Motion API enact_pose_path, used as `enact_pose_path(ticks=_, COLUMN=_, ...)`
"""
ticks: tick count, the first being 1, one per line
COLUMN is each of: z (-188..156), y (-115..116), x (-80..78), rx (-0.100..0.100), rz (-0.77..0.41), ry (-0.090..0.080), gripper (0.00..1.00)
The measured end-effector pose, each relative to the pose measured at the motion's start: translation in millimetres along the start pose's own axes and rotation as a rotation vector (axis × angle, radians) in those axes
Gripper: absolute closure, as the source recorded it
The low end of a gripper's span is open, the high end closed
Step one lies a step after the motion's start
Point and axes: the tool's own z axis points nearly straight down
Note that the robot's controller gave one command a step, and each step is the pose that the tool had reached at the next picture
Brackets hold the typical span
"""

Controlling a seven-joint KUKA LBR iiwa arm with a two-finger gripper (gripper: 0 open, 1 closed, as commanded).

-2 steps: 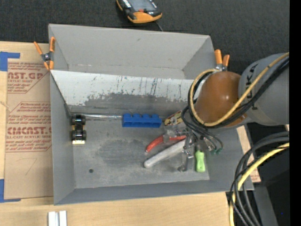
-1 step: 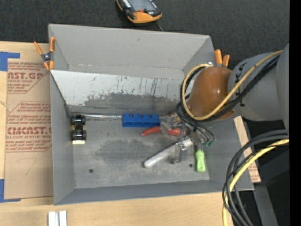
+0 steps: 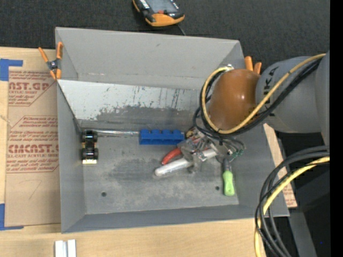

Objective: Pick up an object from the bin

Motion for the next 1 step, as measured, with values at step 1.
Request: enact_pose_path(ticks=1, z=0.0, y=0.0, x=0.0, rx=0.000, rz=0.000, ry=0.000, gripper=1.00)
